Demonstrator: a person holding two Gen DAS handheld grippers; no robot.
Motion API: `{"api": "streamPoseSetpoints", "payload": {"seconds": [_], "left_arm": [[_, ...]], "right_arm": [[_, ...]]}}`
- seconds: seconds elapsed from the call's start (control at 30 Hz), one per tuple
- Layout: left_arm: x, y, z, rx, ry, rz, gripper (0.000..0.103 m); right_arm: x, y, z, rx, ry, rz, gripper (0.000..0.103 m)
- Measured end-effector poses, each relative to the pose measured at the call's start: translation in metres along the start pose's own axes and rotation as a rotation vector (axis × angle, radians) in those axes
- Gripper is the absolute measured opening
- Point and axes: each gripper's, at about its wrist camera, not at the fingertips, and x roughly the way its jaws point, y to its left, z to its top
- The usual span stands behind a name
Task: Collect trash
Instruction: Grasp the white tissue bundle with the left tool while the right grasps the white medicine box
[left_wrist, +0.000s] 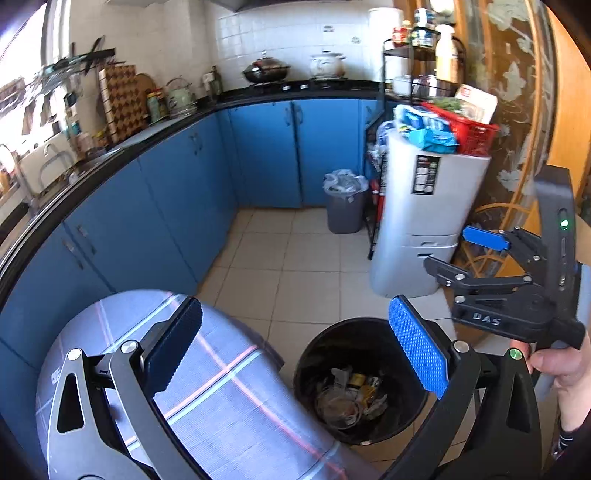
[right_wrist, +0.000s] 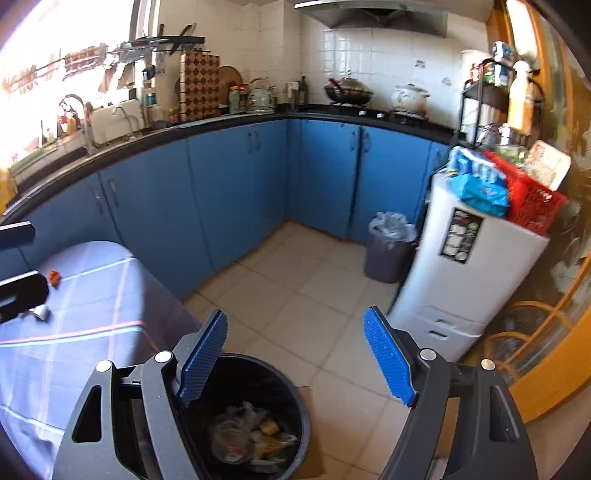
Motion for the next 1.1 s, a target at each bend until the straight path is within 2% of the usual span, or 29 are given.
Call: {"api": "streamPoseSetpoints", "payload": {"seconds": [0.17, 0.27, 0.47, 0.63, 0.77, 0.93, 1.1], "left_arm": [[-0.005, 0.044, -0.018, -0.058, 0.009, 0.095, 0.1], [-0.011, 0.085, -0.032, -0.128, 0.025, 0.17, 0.1], [-0.033, 0.164, -0.066, -0.256, 0.047, 0.272, 0.1], [-0.062, 0.225, -0.105, -0.328, 0.034, 0.356, 0.1], [-0.073, 0.277, -0.143, -0.394, 0.082, 0.429, 0.1], [-0.067, 0.321, -0.182, -0.465, 0.158, 0.439, 0.099], [-0.041, 0.332, -0.21, -0.414, 0.232, 0.421, 0.093]], "right_arm": [[0.011, 0.053, 0.005, -0.075, 0.006, 0.078, 0.074], [0.019, 0.096, 0.008, -0.152, 0.008, 0.13, 0.074], [0.034, 0.176, 0.017, -0.242, 0.006, 0.244, 0.074], [0.045, 0.247, 0.022, -0.312, 0.003, 0.362, 0.074], [0.054, 0.311, 0.015, -0.388, 0.028, 0.454, 0.074], [0.068, 0.374, -0.007, -0.46, 0.087, 0.521, 0.074], [0.088, 0.419, -0.025, -0.522, 0.154, 0.559, 0.074]]}}
